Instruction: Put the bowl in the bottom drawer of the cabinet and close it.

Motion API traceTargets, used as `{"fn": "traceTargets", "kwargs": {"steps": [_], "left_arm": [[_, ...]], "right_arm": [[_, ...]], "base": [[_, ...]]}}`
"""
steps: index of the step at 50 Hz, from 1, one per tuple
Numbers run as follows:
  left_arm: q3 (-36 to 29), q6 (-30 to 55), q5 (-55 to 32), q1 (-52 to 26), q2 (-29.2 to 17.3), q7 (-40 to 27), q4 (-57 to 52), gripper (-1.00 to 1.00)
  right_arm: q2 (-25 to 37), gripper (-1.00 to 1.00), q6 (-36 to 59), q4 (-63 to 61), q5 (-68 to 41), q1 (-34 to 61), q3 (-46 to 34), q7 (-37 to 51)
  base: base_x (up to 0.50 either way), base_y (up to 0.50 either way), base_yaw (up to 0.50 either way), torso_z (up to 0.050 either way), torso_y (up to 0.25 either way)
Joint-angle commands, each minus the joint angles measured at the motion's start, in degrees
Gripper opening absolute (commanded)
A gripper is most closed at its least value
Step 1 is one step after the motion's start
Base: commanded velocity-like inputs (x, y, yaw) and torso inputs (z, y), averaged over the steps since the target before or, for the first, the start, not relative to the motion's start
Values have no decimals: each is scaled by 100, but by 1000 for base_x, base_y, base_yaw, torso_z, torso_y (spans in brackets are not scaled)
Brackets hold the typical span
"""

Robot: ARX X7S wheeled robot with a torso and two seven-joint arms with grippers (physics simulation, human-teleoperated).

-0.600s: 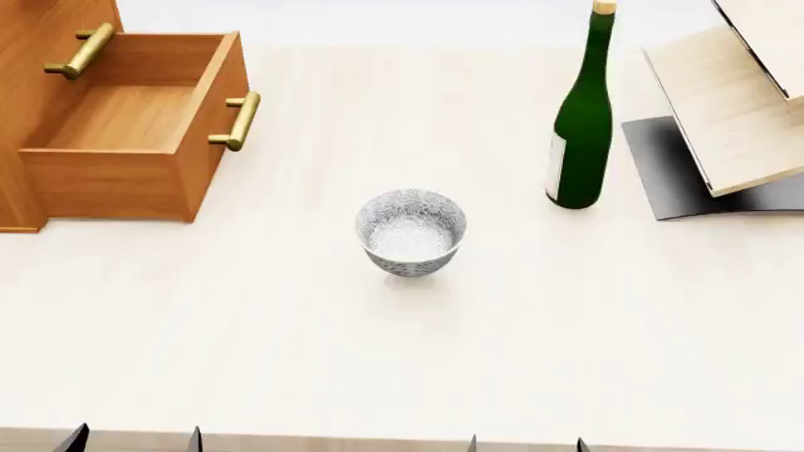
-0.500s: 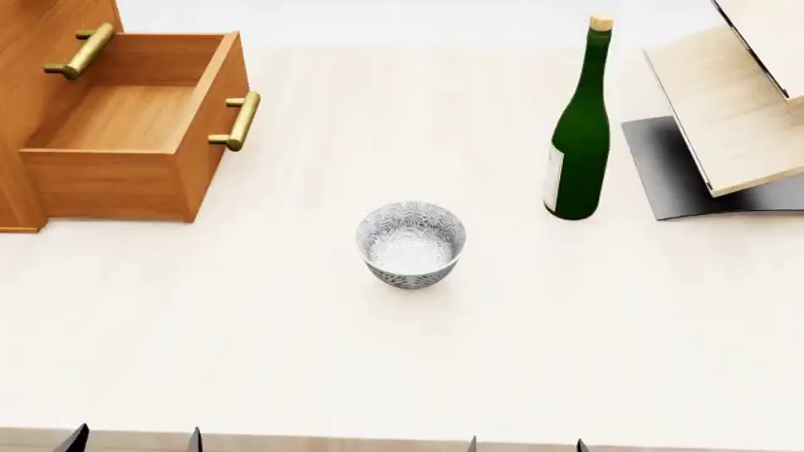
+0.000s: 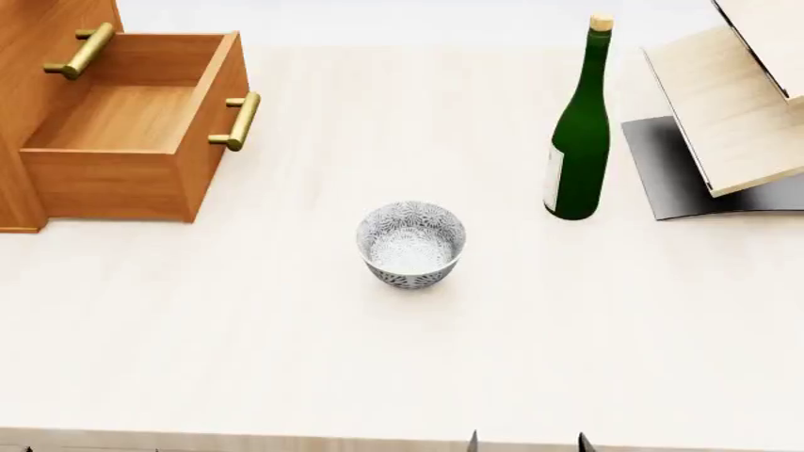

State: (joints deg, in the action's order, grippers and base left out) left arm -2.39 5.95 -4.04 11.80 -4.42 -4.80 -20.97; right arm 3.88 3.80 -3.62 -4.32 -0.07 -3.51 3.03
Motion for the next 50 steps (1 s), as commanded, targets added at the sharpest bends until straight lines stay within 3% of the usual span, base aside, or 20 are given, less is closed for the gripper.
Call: {"fn": "traceTargets", "kwargs": {"steps": [1,12,20,31,50], "left_arm": [[-55,151,-105,474,-131,-154,-781,100],[-51,-209,-160,763,-214,-262,-616,100],[-62,-561,-121,971,-270,-342,-416,100],[-129,-824,-35,1076,-323,-463,-266,100],[-173,-1275,-158,1195,-393,-558,-61,100]], "right_arm": [[135,100,325,-390,-197,-14,-50,78],[360,100,925,-1263,-209,41,-100,237],[588,100,2812,-2997,-560,388,57,389],[761,100,4311,-4370,-1038,964,325,512],[731,100,5045,-4714,-1367,1689,427,667]], "base": [[0,0,0,0,0],[0,0,0,0,0],[0,0,0,0,0],[0,0,0,0,0],[0,0,0,0,0]]}}
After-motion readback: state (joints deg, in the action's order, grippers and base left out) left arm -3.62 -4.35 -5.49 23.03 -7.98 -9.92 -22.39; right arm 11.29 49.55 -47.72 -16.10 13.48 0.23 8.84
